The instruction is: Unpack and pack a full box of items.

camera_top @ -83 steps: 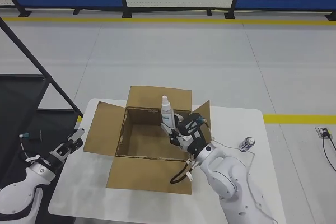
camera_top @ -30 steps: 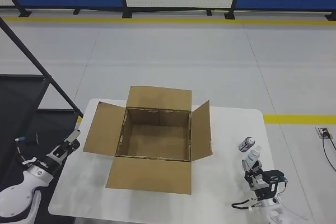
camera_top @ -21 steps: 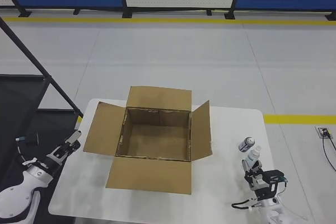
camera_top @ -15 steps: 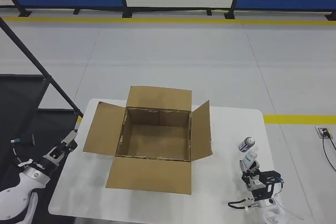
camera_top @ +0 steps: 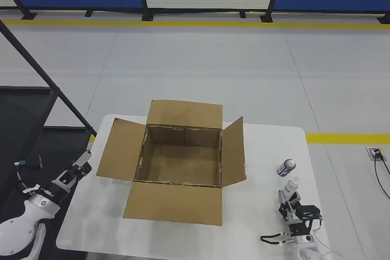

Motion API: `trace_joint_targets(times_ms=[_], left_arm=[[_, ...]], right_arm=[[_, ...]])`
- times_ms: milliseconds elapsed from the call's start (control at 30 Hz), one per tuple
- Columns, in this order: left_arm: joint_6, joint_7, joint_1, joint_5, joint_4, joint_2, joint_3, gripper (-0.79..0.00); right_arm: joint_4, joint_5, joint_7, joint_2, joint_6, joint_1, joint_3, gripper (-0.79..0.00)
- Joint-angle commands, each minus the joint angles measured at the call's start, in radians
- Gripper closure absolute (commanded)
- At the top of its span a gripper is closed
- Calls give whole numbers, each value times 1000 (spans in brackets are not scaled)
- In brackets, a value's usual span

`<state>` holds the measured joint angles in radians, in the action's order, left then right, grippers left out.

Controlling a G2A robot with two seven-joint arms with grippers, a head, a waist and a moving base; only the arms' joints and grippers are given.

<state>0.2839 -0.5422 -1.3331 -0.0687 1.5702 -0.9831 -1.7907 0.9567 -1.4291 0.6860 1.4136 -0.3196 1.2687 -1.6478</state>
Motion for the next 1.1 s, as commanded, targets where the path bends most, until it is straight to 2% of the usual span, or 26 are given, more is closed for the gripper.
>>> trace_joint_targets(times_ms=[0,33,67,167,233,333,567,600,800,933,1067], left_arm=[[2,0,-1,0,-3,0,1,-785],[2,0,-1,0,-5,0,1,-785],[3,1,-1,-1,-6,0,0,-785],[4,2,-1,-2,-8,0,-1,-785],[5,2,-1,-2,-9,0,-2,-785],[6,5,-1,-2,-9,0,-3,-785],[5,1,2,3,-7,1,-2,-785],[4,0,2,4,-7,1,-2,-785],[3,-3,6,6,-8,2,-2,-785],[4,-3,8,3,-9,2,-3,-785],[6,-5,13,-8,-8,3,-8,-785]], right_arm=[[-19,-3,7,-2,2,-9,4,-83],[-26,-3,7,-3,3,-14,5,-243],[-32,-2,8,-4,3,-18,6,-292],[-47,-3,11,-7,5,-25,9,-376],[-55,-3,12,-10,6,-29,11,-480],[-64,2,20,-12,3,-29,14,-536],[-63,24,46,-18,-3,-17,17,-767],[-57,29,54,-19,-7,-12,15,-785],[63,66,105,-32,-83,74,-14,-785],[231,150,83,-44,-213,172,-56,-785],[447,344,56,-46,-331,301,-100,-785]])
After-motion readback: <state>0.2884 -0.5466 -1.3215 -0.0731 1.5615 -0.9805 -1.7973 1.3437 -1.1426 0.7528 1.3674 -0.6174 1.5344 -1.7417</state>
